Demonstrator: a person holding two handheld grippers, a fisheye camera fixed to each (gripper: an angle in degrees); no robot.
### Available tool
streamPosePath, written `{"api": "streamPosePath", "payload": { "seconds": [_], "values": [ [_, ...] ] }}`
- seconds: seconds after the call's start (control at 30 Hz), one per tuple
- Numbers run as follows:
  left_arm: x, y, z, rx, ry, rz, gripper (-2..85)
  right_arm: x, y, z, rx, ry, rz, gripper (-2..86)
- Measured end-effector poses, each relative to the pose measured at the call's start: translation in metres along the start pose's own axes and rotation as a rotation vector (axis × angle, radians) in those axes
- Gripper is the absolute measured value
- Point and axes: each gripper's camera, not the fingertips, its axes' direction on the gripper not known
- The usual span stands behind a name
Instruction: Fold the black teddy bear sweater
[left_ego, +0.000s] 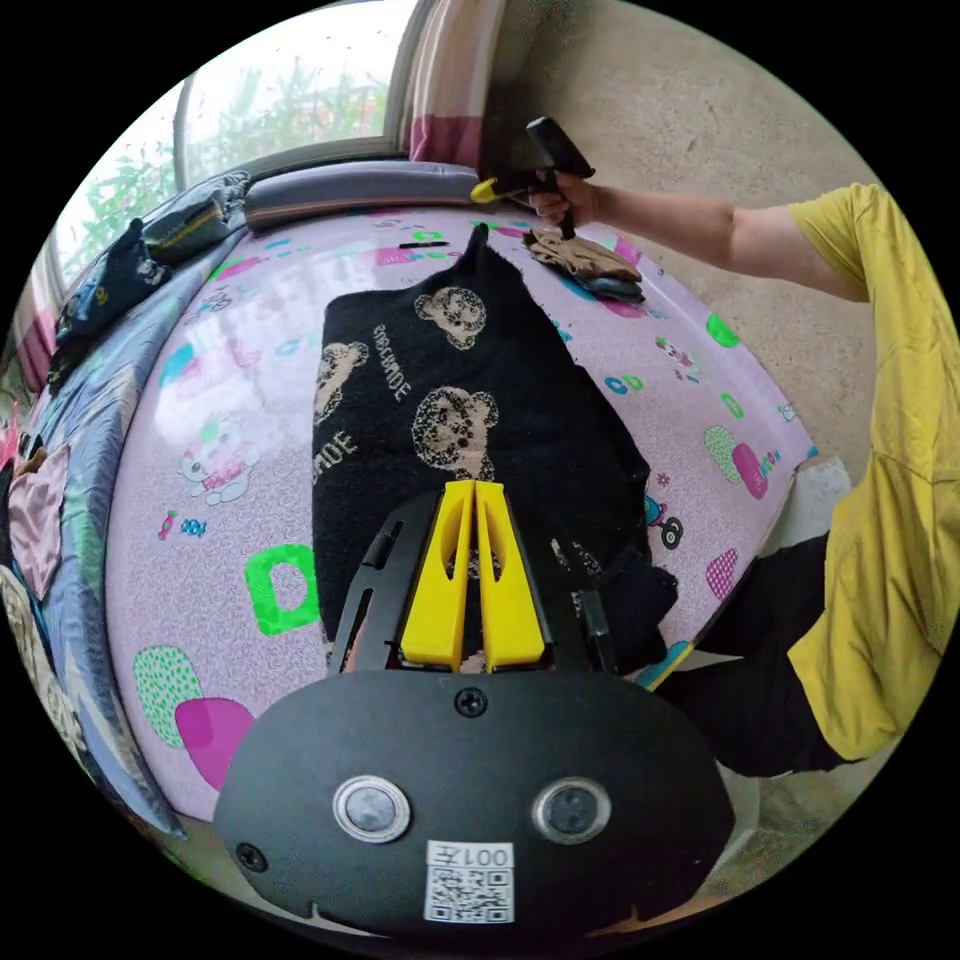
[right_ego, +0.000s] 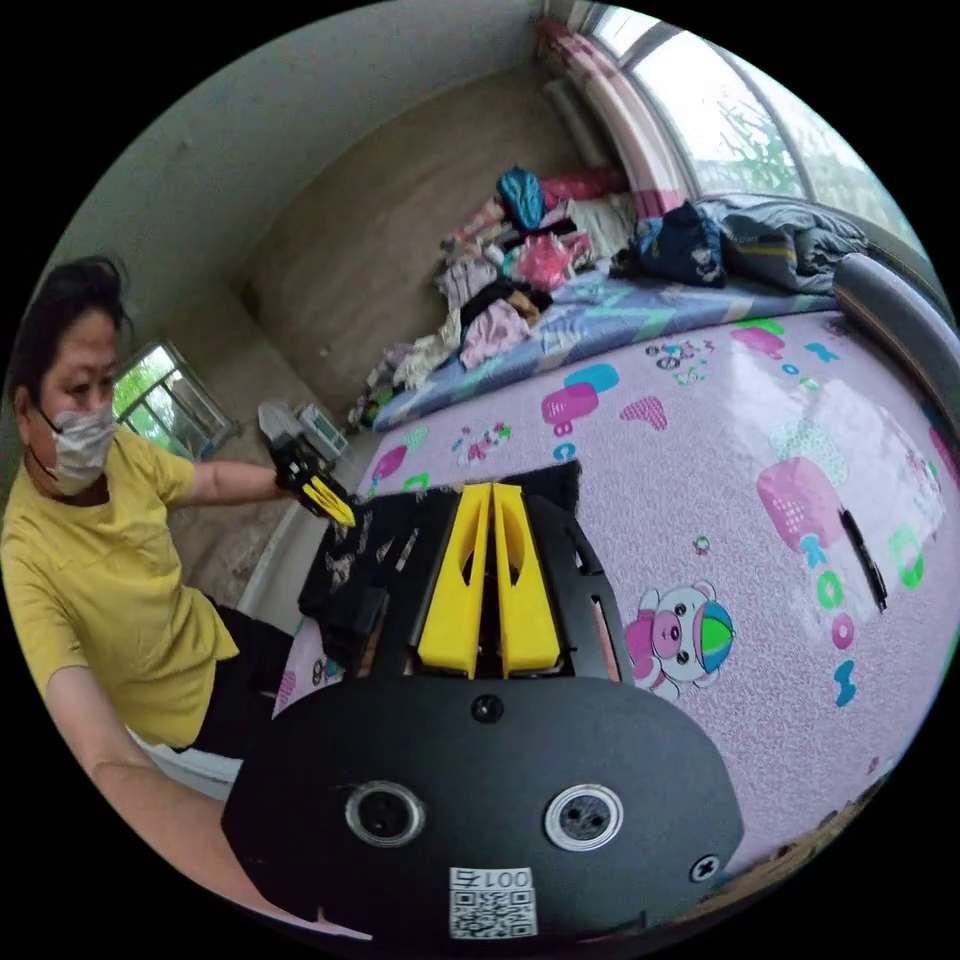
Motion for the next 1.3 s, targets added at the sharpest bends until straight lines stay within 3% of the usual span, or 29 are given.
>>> {"api": "streamPosePath", "payload": {
  "seconds": [0.1, 0.27, 0.43, 0.63, 0.73, 0.83, 1.07, 1.3],
  "values": [
    [-0.018, -0.011, 0.001, -0.044, 0.089, 0.025, -1.5, 0.014, 0.008, 0.007, 0.115, -0.032, 0.066, 0.5],
    [-0.029, -0.023, 0.017, -0.173, 0.236, 0.072, -1.5, 0.047, 0.052, 0.096, -0.263, 0.132, 0.235, 0.3],
    [-0.017, -0.005, 0.018, -0.334, 0.354, 0.166, -1.5, 0.060, 0.099, 0.126, -0.455, 0.162, 0.237, 0.1],
    [-0.012, 0.021, -0.011, -0.392, 0.412, 0.163, -1.4, 0.060, 0.121, 0.115, -0.293, 0.222, 0.252, 0.2],
    [-0.021, 0.017, -0.044, -0.303, 0.391, 0.127, -1.4, 0.019, 0.125, 0.116, -0.160, 0.158, 0.153, 0.2],
    [-0.040, 0.010, -0.075, -0.203, 0.287, 0.092, -1.4, -0.035, 0.141, 0.154, -0.173, 0.035, 0.085, 0.1],
    [-0.102, 0.017, -0.082, -0.197, 0.159, 0.141, -1.4, -0.090, 0.203, 0.275, -0.192, -0.132, 0.334, 0.1],
    [-0.168, 0.050, -0.087, -0.258, 0.349, 0.210, -1.4, -0.078, 0.256, 0.288, -0.159, 0.034, 0.570, 0.1]
  ]
}}
